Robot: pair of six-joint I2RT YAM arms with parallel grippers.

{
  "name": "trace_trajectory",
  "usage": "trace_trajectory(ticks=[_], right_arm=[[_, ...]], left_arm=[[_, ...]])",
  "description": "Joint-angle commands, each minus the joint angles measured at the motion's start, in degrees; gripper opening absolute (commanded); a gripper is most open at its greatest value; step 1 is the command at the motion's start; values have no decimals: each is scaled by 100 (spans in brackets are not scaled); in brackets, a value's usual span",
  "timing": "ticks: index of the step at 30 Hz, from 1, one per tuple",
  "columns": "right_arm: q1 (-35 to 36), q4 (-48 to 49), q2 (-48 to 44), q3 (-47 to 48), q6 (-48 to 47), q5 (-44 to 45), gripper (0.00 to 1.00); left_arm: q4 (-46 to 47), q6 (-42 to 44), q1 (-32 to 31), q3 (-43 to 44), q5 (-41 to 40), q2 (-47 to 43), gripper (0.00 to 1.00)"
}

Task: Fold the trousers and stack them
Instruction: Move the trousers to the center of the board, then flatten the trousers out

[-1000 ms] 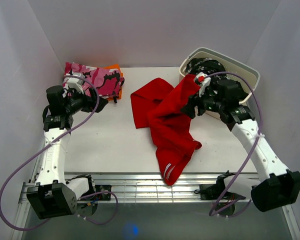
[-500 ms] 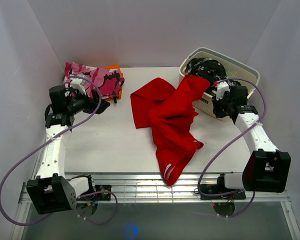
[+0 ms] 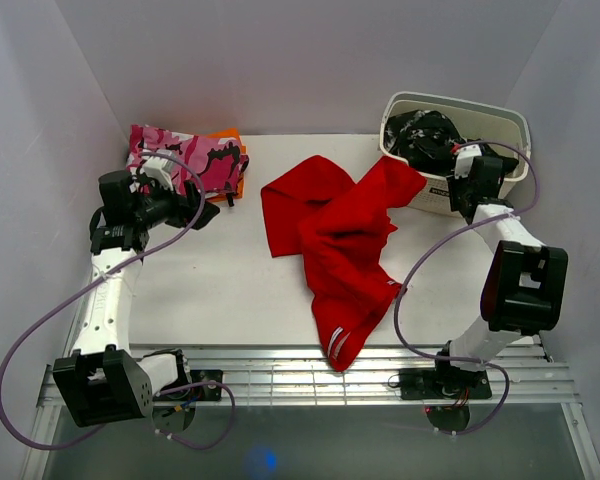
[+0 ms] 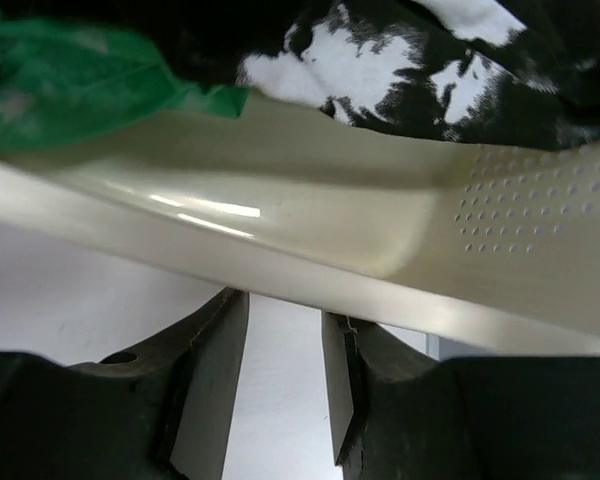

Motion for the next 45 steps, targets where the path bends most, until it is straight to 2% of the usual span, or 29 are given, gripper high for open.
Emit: trace_trajectory(ticks=[1, 3, 5, 8, 9, 11, 12, 15, 17, 21, 22, 25, 28, 33, 34, 35, 36, 38, 39, 40, 41, 42, 43, 44, 45], right_arm=[[-230, 1034, 381, 825, 30, 233, 42], [-275, 999, 513, 1158, 38, -134, 45], [-284, 517, 549, 1405, 117, -443, 48], [-284, -651, 233, 1775, 293, -2081, 62], [-284, -941, 84, 1819, 337, -2349, 72], [-284, -1820, -364, 1820, 407, -2912, 83], [-275, -2188, -626, 1820, 382, -3445, 94], [-258, -3665, -1058, 1645, 75, -4326, 98], [-161, -4638, -1261, 1347, -530, -4601, 98], [391, -5470, -1988, 679, -1806, -4498, 97], [784, -5436, -2157, 503, -1973, -4349, 97], [1882, -4804, -2737, -332, -2176, -3409, 98], [2596, -4234, -2844, -895, -2220, -2687, 98], [3213, -3784, -2344, -1168, -2256, -2239, 100], [3440, -3687, -2256, -1282, -2255, -2159, 98], [3538, -3547, -2177, -1344, -2282, -2089, 92], [3635, -3476, -2045, -1397, -2299, -1914, 74], [3706, -3222, -1956, -1546, -2317, -1633, 54], [3689, -3160, -1947, -1590, -2352, -1509, 37], [3663, -3089, -1999, -1625, -2448, -1395, 31], [3619, -3054, -2052, -1669, -2501, -1255, 22], [3505, -3027, -2183, -1670, -2545, -1166, 8], [3426, -3044, -2245, -1661, -2589, -1104, 8], [3329, -3062, -2307, -1635, -2746, -1043, 8], [3207, -3088, -2429, -1626, -2878, -947, 8]], left_arm=[[-180, 366, -6, 157, 83, 108, 98], [-285, 506, -23, 227, 74, 266, 98], [-364, 664, -146, 315, -66, 555, 98], [-408, 901, -497, 482, -382, 1030, 97], [-417, 954, -620, 570, -427, 1153, 97], [-400, 999, -1059, 789, -393, 1556, 97], [-383, 981, -1191, 1104, -392, 1698, 97], [-461, 972, -1762, 1720, -593, 2479, 98], [-706, 1051, -2123, 2353, -726, 2962, 98], [-629, 631, -2238, 2802, -876, 4078, 97], [-628, 395, -2230, 2951, -928, 4229, 97], [-567, 129, -2238, 3093, -1077, 4642, 97], [-426, 120, -2300, 3251, -1419, 5028, 97], [-953, 549, -2501, 3918, -2043, 5873, 92], [-997, 620, -2545, 3928, -2166, 5978, 90], [-1119, 699, -2589, 3945, -2437, 6162, 88], [-1164, 839, -2668, 3928, -2640, 6225, 86], [-1269, 963, -2713, 3823, -2905, 6295, 74], [-1287, 1033, -2713, 3675, -3097, 6296, 69], [-1322, 1060, -2713, 3586, -3204, 6287, 62], [-1436, 1130, -2713, 3507, -3274, 6261, 51], [-1515, 1192, -2713, 3428, -3345, 6174, 45], [-1568, 1305, -2713, 3201, -3354, 6086, 38], [-1647, 1385, -2713, 3042, -3319, 5980, 23], [-1674, 1446, -2713, 2866, -3267, 5849, 15]])
